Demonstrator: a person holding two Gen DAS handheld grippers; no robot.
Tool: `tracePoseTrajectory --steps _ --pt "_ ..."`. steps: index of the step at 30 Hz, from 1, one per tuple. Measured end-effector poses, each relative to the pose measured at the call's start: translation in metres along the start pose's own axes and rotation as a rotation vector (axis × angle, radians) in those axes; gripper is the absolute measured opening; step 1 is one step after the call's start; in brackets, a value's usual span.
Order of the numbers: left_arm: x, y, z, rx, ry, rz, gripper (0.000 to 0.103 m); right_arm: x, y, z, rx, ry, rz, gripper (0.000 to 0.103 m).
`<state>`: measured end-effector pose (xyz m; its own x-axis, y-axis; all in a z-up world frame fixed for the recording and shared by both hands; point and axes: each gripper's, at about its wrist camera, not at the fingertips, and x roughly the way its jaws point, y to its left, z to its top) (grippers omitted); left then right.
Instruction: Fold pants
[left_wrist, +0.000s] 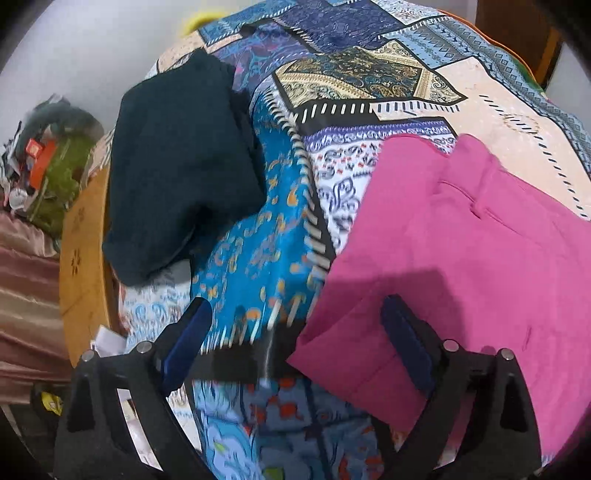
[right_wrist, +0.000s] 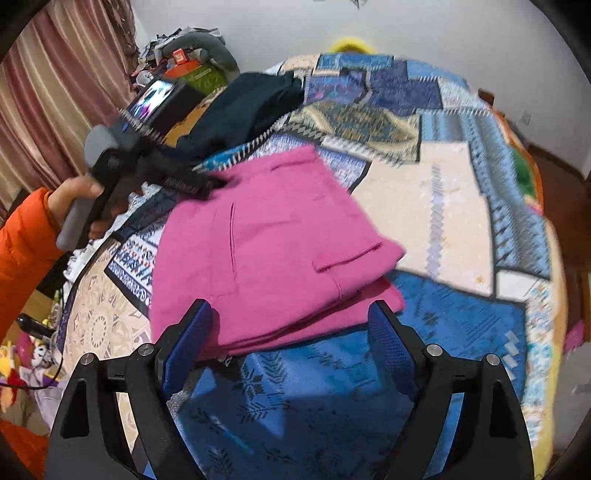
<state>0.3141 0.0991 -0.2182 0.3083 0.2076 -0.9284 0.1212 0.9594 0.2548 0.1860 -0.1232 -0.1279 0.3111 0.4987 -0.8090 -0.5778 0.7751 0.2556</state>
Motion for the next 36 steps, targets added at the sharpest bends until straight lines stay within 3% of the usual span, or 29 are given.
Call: tracePoseTrajectory --steps 9,14,17,20,22,23,24,27,29,33,36 --pt "-0.036 0.015 -0.073 -0.137 -0.062 -0.142 0.095 0.012 -0.011 0.007 0.030 -0.033 -0.018 0.082" --pt "-0.056 0.013 -0.094 -0.182 -0.120 -0.129 0.095 0.031 -0.017 0.004 0.045 0.025 -0.016 0.068" --pt "-0.069 0.016 -0.098 -0.188 -0.153 -0.096 0.092 0.026 -0.018 0.009 0.043 0.034 0.011 0.067" --pt "-0.085 0.024 -0.098 -0.237 -0.210 -0.141 0.087 0.016 -0.020 0.016 0.048 -0.009 0.008 0.067" --pt "-0.089 0.027 -0.097 -0.262 -0.239 -0.207 0.079 0.016 -0.023 0.020 0.057 -0.027 -0.017 0.060" --pt "-0.089 0.024 -0.095 -0.268 -0.246 -0.252 0.077 0.019 -0.025 0.022 0.058 -0.025 -0.038 0.051" --pt "-0.086 0.020 -0.092 -0.261 -0.238 -0.265 0.066 0.026 -0.026 0.023 0.053 -0.009 -0.048 0.043" --pt "-0.064 0.008 -0.087 -0.229 -0.158 -0.212 0.029 0.047 -0.030 0.020 0.046 0.048 -0.044 0.034" --pt "-0.052 0.006 -0.089 -0.230 -0.149 -0.206 0.029 0.049 -0.031 0.019 0.027 0.049 -0.047 0.030" --pt "-0.052 0.005 -0.096 -0.211 -0.141 -0.094 0.030 0.051 -0.032 0.017 -0.011 0.072 -0.052 0.029" --pt "-0.054 0.004 -0.102 -0.176 -0.156 -0.062 0.029 0.052 -0.034 0.016 -0.008 0.076 -0.044 0.029"
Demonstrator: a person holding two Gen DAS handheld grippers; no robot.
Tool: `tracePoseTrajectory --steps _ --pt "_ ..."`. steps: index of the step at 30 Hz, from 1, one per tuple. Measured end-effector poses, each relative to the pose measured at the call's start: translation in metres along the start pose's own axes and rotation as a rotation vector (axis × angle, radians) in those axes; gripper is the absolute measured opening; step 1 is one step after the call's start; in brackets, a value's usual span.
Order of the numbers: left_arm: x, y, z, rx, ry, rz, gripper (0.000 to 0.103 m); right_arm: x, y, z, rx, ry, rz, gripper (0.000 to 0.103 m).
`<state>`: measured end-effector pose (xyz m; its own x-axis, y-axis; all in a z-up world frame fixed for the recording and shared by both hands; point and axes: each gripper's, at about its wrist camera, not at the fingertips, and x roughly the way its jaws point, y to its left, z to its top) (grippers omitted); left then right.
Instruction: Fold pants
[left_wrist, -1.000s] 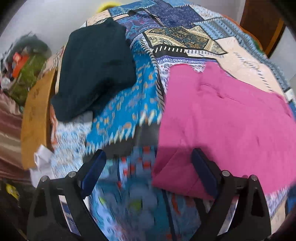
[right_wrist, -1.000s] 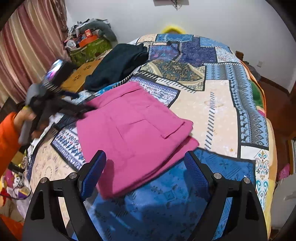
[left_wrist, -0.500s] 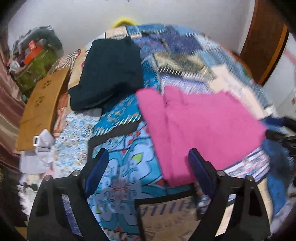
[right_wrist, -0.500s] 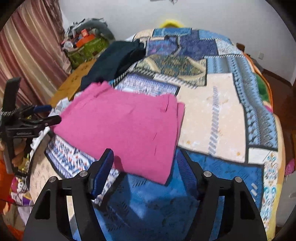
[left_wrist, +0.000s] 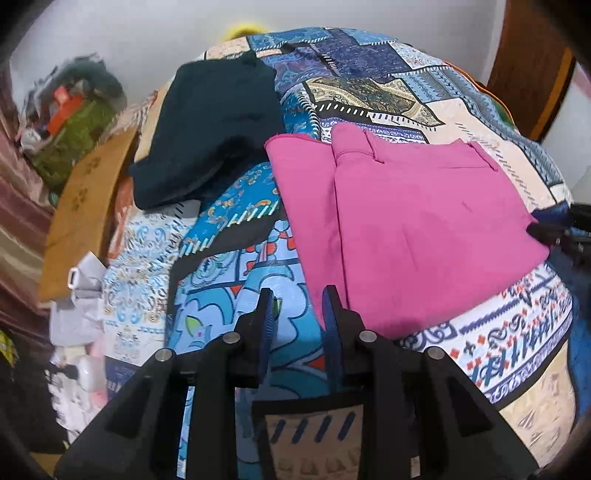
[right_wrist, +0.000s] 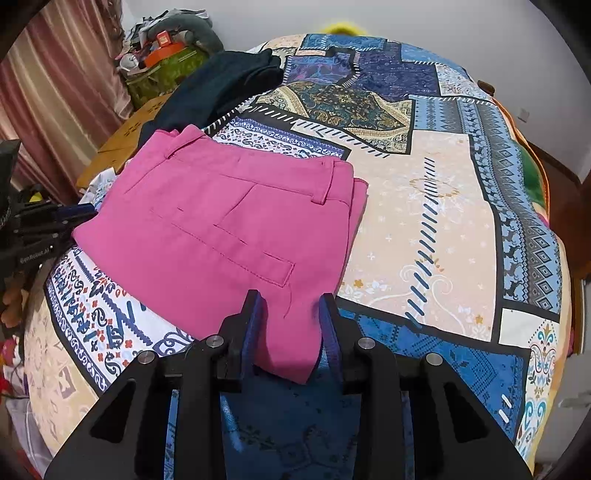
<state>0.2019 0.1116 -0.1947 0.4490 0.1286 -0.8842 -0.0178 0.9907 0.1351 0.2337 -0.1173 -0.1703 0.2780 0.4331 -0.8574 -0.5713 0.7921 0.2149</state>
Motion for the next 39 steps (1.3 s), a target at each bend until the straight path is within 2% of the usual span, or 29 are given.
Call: tracePoseTrajectory --steps 3,6,8,10,12,17,20,24,26,31,37,39 --pt "-0.008 0.006 0.007 0.002 -0.008 -0.016 0.029 0.000 -0.002 -0.002 0.021 -0.012 0.012 0.029" --pt "-0.021 0.009 0.023 -0.001 -0.051 -0.038 0.031 0.000 -0.003 -0.003 0.036 -0.016 0.018 0.029" --pt "-0.028 0.007 0.038 -0.001 -0.077 -0.064 0.040 0.000 -0.003 -0.002 0.037 -0.014 0.019 0.029" --pt "-0.026 0.004 0.050 -0.004 -0.079 -0.113 0.059 0.000 -0.003 -0.002 0.038 -0.013 0.018 0.029" --pt "-0.014 -0.003 0.064 -0.007 -0.047 -0.175 0.060 0.000 -0.003 -0.002 0.046 -0.015 0.017 0.029" --pt "0.038 -0.014 0.069 0.000 0.085 -0.139 0.060 -0.004 -0.001 0.000 0.030 0.005 0.013 0.030" --pt "0.038 -0.008 0.063 -0.009 0.062 -0.159 0.061 -0.010 -0.007 0.009 0.004 0.034 0.038 0.035" --pt "0.035 -0.005 0.057 0.009 0.044 -0.153 0.065 -0.011 -0.022 0.023 0.052 0.003 0.008 0.053" --pt "0.035 -0.003 0.056 0.006 0.045 -0.156 0.068 -0.004 -0.031 0.031 0.093 0.001 0.015 0.053" --pt "0.036 0.009 0.060 -0.032 0.055 -0.190 0.069 0.036 -0.048 0.042 0.206 0.109 0.095 0.054" --pt "0.036 0.022 0.061 -0.031 0.051 -0.244 0.069 0.043 -0.037 0.039 0.144 0.100 0.093 0.056" --pt "0.037 0.024 0.066 -0.030 0.043 -0.212 0.069 0.043 -0.038 0.039 0.138 0.104 0.099 0.056"
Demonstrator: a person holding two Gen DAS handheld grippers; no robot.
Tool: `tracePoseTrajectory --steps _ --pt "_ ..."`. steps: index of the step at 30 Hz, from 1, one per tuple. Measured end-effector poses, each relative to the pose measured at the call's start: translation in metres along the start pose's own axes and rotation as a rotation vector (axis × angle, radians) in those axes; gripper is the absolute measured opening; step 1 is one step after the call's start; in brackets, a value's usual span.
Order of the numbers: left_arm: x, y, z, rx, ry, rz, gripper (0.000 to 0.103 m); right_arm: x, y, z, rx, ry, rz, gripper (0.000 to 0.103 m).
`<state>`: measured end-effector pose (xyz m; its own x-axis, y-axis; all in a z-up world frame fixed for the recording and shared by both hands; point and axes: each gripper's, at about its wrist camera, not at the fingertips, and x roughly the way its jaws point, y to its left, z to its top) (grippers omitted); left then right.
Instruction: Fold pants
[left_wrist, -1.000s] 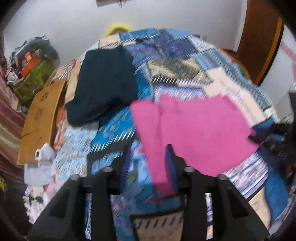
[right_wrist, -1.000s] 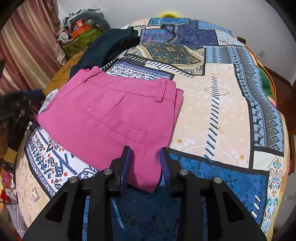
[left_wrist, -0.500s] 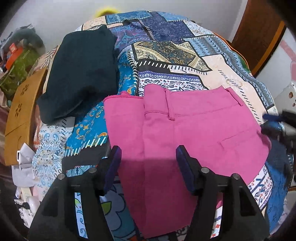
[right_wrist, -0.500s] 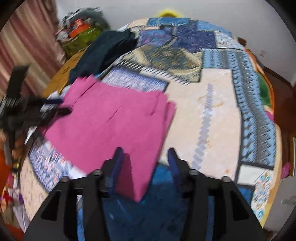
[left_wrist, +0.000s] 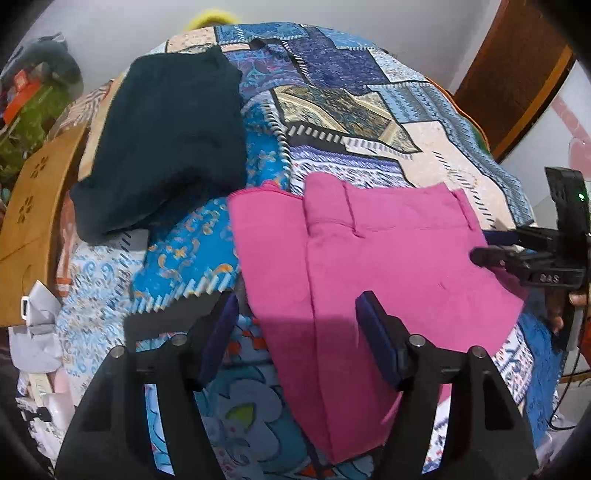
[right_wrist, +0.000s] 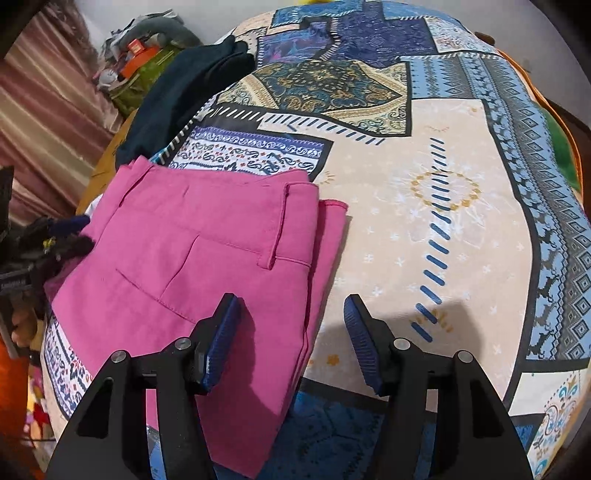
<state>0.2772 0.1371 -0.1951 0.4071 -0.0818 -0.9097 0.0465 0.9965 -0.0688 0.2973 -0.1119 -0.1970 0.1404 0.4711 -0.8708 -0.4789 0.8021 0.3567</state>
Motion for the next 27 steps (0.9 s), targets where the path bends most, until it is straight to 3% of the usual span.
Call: tracePoseTrajectory --steps 2,4,6,11,12,13,15,20,27 --pt "0.002 0.002 0.005 -0.006 -0.006 0.019 0.068 0.000 -0.002 0.001 0.006 0.004 0.011 0.054" --pt "0.009 0.007 0.010 -0.033 0.011 -0.023 0.068 0.000 -0.003 0.001 0.005 0.001 0.019 0.051" --pt "0.018 0.008 0.013 -0.043 0.029 -0.056 0.066 0.001 -0.002 0.000 0.004 -0.001 0.045 0.037" --pt "0.025 0.006 0.016 -0.033 0.009 -0.064 0.042 0.004 0.003 -0.001 0.012 -0.019 0.054 0.030" --pt "0.022 0.006 0.016 -0.031 -0.005 -0.049 0.034 0.004 0.004 -0.001 0.015 -0.026 0.058 0.027" --pt "0.019 0.005 0.015 -0.021 -0.025 -0.004 0.016 0.003 0.004 -0.001 0.016 -0.032 0.063 0.025" --pt "0.015 0.005 0.013 -0.011 -0.040 0.031 0.012 0.000 0.007 -0.001 0.010 -0.056 0.054 0.013" --pt "0.001 0.001 0.012 0.021 -0.081 0.064 0.009 -0.011 0.022 0.003 -0.059 -0.128 0.007 0.011" --pt "-0.042 -0.004 0.020 0.041 -0.201 0.128 0.009 -0.039 0.044 0.024 -0.114 -0.228 -0.021 0.010"
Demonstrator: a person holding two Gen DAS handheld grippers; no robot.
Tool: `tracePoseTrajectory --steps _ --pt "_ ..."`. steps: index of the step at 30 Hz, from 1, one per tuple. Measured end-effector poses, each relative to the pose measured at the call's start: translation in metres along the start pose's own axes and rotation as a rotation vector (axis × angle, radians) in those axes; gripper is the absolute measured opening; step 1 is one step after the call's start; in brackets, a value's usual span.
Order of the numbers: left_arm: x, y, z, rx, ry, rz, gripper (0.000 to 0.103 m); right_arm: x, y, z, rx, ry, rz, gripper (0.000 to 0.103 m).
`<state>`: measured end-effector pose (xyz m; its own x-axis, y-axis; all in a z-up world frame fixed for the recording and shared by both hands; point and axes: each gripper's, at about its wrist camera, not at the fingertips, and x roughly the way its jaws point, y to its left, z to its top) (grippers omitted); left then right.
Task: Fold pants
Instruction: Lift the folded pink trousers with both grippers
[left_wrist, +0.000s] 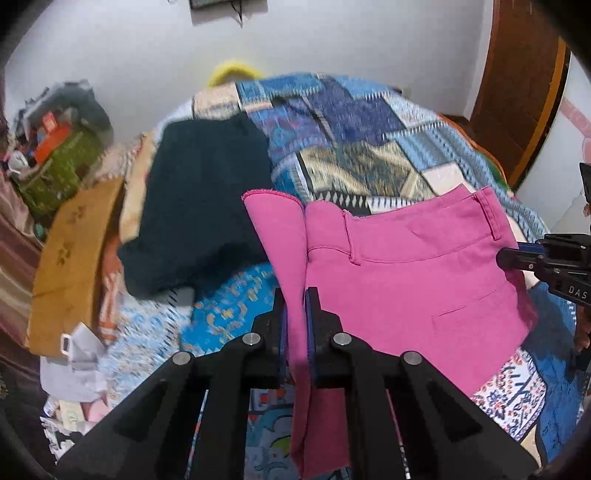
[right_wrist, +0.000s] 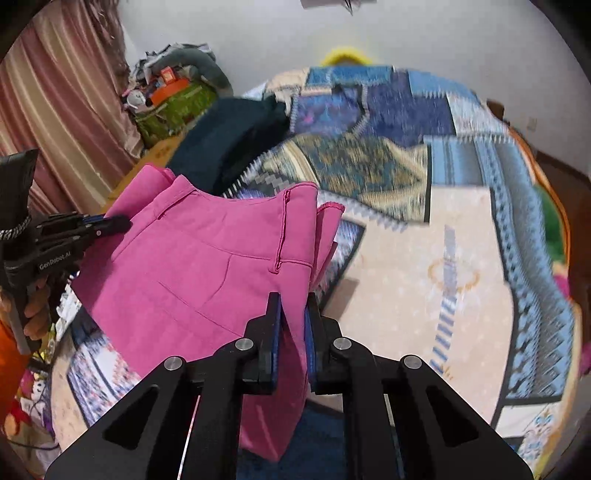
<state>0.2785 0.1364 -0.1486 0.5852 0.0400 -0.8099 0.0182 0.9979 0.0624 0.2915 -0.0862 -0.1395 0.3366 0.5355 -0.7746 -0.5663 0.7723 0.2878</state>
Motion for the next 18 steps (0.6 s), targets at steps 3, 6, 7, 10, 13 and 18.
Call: tracePoseTrajectory --steps 3,6,7,10,13,18 --pt "-0.014 0.006 0.007 -0.008 -0.034 0.011 0.009 -0.008 0.010 0.014 -0.031 -0.037 -0.012 0.010" --pt "-0.024 0.014 0.016 -0.020 -0.067 0.037 0.009 -0.012 0.019 0.028 -0.053 -0.068 -0.019 0.010" --pt "-0.026 0.017 0.018 -0.025 -0.077 0.043 0.009 -0.013 0.023 0.034 -0.060 -0.079 -0.021 0.010" --pt "-0.033 0.031 0.027 -0.048 -0.112 0.071 0.009 -0.014 0.032 0.049 -0.076 -0.106 -0.022 0.010" --pt "-0.037 0.049 0.036 -0.076 -0.146 0.107 0.009 -0.011 0.043 0.066 -0.102 -0.135 -0.023 0.009" --pt "-0.035 0.082 0.050 -0.125 -0.174 0.145 0.009 0.005 0.064 0.095 -0.141 -0.163 -0.024 0.009"
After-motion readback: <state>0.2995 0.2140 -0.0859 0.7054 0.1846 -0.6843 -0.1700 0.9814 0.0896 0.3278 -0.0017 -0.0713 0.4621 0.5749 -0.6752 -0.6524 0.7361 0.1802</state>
